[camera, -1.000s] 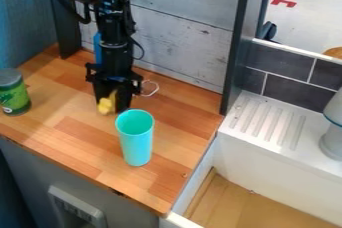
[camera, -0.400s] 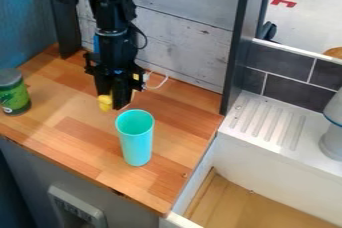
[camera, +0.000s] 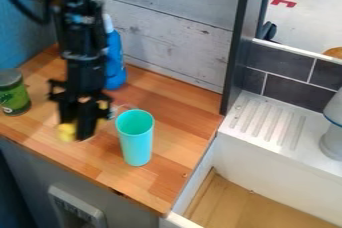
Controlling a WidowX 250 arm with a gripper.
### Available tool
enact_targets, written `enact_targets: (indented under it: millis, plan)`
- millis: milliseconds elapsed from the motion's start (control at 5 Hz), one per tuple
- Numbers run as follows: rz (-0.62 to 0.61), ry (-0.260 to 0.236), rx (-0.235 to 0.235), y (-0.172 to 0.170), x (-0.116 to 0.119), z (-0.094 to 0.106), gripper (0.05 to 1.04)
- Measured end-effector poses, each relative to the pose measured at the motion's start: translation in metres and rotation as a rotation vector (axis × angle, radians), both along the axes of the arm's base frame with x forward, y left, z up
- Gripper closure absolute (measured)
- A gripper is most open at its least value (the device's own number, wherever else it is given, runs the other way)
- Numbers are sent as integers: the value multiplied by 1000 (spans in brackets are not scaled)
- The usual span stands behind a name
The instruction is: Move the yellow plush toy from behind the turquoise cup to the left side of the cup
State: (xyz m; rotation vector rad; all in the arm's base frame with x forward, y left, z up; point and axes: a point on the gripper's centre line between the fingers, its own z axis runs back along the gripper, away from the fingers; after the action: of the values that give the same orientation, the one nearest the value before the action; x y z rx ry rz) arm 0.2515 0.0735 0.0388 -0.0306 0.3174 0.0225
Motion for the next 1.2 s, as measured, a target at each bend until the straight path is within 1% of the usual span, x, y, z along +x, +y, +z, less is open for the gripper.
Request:
enact_targets:
  millis: [200, 400, 600, 800, 1000, 1200]
  plan:
    - [56, -18, 2, 17, -8, -8, 718]
    - [119, -35, 7, 42, -13, -5, 718]
    - [115, -81, 3, 62, -4, -11, 718]
    - [84, -62, -14, 70, 7, -27, 718]
    - [88, -70, -25, 75, 13, -33, 721]
    - [81, -66, -32, 77, 16, -34, 679]
